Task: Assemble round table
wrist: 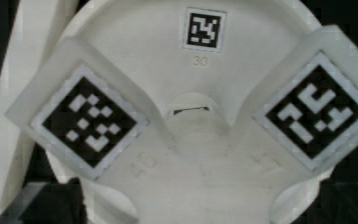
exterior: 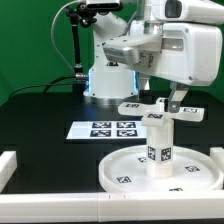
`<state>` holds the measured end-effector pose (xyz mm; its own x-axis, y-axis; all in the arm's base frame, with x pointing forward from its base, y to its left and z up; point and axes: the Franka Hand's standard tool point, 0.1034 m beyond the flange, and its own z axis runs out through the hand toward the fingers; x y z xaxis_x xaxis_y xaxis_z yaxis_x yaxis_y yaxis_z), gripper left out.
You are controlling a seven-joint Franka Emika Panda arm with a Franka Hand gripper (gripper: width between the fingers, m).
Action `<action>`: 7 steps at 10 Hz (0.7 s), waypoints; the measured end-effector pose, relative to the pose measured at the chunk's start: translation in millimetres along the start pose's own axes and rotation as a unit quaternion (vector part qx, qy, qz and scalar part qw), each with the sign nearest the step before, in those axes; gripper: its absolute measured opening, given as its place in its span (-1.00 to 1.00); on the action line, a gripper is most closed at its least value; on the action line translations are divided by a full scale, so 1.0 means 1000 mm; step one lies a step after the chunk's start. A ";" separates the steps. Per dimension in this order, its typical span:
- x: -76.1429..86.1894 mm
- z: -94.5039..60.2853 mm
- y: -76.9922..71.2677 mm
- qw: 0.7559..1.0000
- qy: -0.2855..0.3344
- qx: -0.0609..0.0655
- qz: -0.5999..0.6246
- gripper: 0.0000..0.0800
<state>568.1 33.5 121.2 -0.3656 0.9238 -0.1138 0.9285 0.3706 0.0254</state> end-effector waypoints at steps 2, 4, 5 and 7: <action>0.001 0.004 0.001 1.000 0.001 0.002 0.001 0.62; 0.000 0.010 -0.002 1.000 0.002 0.007 0.002 0.62; 0.000 0.012 -0.002 1.000 0.002 0.009 0.004 0.62; 0.001 0.014 -0.003 1.000 0.003 0.011 0.011 0.62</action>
Offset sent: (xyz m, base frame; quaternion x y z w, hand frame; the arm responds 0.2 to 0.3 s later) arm 0.0040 -0.0031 -0.0091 0.0112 -0.0024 -0.0075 0.9999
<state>565.7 32.4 107.0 -0.3459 0.9321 -0.1075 0.9372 0.3486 0.0066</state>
